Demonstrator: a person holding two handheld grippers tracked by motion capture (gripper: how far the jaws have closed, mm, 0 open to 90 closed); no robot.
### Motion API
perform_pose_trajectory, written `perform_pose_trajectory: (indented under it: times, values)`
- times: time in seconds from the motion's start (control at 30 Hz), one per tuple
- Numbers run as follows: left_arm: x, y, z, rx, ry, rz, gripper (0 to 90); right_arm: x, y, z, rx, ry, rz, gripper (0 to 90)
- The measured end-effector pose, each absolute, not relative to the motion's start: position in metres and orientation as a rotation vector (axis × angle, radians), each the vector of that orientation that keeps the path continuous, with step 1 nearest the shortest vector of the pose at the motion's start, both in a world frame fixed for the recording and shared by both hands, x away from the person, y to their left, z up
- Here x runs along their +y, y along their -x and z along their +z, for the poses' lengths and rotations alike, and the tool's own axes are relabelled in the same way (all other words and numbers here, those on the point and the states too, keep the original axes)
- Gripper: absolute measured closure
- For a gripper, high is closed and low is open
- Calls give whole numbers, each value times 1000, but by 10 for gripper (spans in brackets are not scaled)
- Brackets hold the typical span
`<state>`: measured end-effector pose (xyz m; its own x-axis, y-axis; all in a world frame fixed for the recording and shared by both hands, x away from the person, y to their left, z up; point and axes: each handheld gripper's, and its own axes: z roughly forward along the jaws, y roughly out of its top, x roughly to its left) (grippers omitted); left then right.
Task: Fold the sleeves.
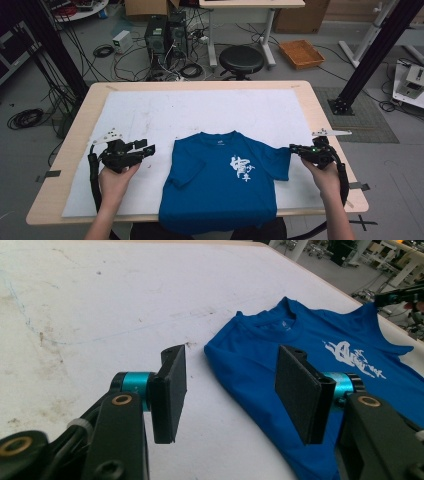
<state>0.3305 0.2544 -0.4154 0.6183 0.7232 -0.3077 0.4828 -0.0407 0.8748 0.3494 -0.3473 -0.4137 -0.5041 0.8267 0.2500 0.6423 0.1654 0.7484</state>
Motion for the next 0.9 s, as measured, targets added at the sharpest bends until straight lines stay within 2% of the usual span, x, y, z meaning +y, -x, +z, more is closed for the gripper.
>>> perform_pose_trajectory:
  times: [0.27, 0.47, 0.6, 0.73, 0.9]
  values:
    - [249, -332, -414, 987, -1690, 246, 469, -281, -328, -368, 2292, -1264, 1196, 894]
    - [243, -331, -414, 969, -1706, 235, 469, -213, -335, -366, 2372, -1173, 1138, 887]
    - [240, -331, -415, 964, -1710, 228, 469, -181, -342, -374, 2430, -1131, 1125, 786]
    - [240, -331, -416, 959, -1717, 224, 468, -181, -337, -373, 2422, -1082, 1179, 733]
    - [238, -332, -417, 963, -1724, 215, 467, -227, -325, -376, 2320, -1157, 1207, 661]
